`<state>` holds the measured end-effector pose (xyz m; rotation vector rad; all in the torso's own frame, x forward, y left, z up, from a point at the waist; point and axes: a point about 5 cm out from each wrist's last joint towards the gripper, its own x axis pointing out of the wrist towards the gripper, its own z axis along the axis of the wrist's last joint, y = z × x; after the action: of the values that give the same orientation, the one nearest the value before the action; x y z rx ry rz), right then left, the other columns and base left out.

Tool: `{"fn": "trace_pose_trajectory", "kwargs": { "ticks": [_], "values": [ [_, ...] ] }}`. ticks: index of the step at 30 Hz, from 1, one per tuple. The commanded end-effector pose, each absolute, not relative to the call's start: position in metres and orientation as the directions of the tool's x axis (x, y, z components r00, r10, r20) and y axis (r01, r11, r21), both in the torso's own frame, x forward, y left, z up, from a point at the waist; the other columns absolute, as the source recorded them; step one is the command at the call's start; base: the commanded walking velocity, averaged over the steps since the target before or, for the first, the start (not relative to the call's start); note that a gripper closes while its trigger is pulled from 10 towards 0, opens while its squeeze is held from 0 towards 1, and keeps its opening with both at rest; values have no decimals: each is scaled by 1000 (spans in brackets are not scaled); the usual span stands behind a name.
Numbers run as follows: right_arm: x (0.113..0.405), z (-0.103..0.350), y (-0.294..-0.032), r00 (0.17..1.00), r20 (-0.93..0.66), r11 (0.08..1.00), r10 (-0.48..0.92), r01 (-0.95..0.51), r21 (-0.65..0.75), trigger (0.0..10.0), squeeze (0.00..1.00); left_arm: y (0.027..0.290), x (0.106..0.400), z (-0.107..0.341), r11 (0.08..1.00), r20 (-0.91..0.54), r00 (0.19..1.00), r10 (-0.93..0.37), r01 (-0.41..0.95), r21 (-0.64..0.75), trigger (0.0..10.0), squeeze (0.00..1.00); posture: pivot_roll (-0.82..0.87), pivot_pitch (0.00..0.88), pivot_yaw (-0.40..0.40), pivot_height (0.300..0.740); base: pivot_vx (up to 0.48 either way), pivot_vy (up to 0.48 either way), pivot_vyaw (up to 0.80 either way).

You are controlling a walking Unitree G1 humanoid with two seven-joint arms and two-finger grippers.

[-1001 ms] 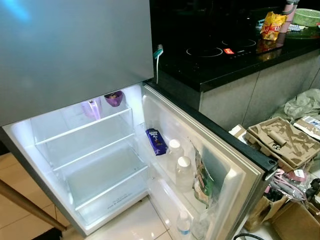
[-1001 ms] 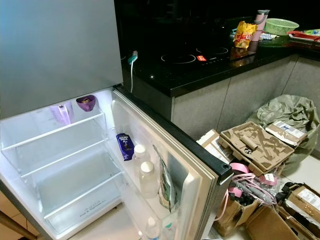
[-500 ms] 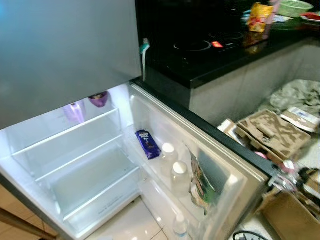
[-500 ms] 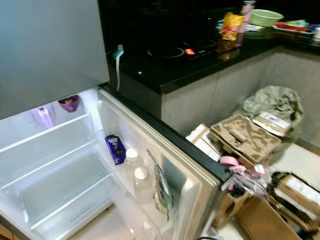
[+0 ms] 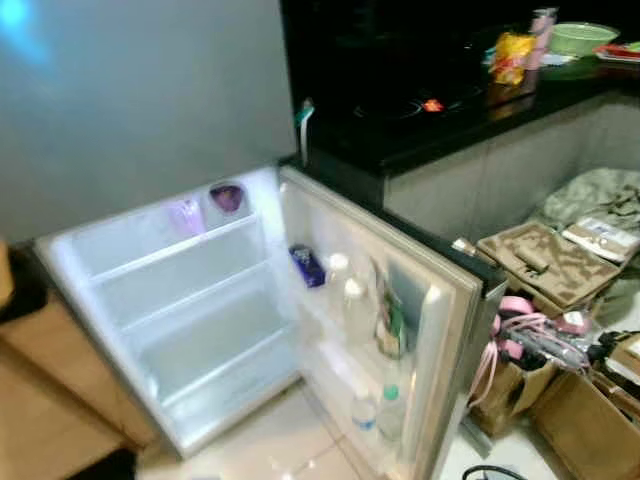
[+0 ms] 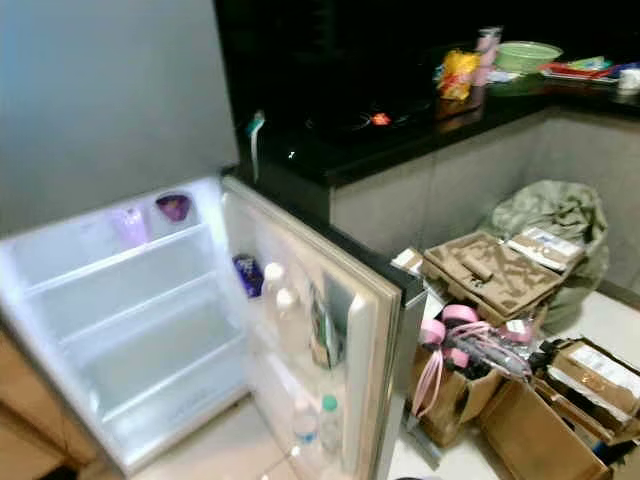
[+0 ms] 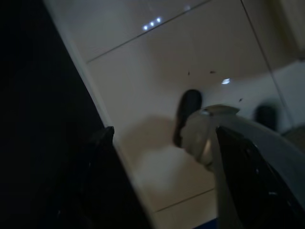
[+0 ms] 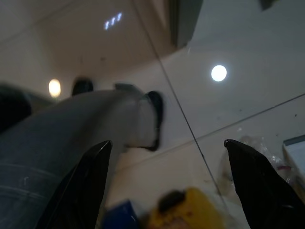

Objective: Restocking fridge

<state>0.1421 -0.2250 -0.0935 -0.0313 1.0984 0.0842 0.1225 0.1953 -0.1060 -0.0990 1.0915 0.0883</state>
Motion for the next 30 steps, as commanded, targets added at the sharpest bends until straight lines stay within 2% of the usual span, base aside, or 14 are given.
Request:
{"fn": "trace_pose_trajectory", "kwargs": {
  "ticks": [1,4,12,17,30],
  "values": [
    [149,-91,-223,468,-881,995,60,-96,17,10000,0,198,119,-107,993,-896,443,30,-116,-24,10000,0,-100,0,5,734,-420,0,0],
    [149,-91,-223,468,-882,995,60,-96,17,10000,0,198,119,-107,994,-896,443,32,-107,-18,10000,0,-100,0,5,734,-398,0,0],
    [146,-92,-225,465,-883,996,57,-90,17,10000,0,199,118,-107,992,-897,442,24,-119,-32,10000,0,-108,0,4,734,0,0,0],
    [146,-92,-225,465,-883,996,59,-86,21,10000,0,202,116,-107,992,-902,430,47,-122,-7,10000,0,-109,0,7,734,0,-471,0],
    [149,-91,-225,478,-876,996,59,-81,22,10000,0,203,117,-107,991,-899,434,57,-135,-3,10000,0,-109,0,7,734,0,0,0]
  ]
}}
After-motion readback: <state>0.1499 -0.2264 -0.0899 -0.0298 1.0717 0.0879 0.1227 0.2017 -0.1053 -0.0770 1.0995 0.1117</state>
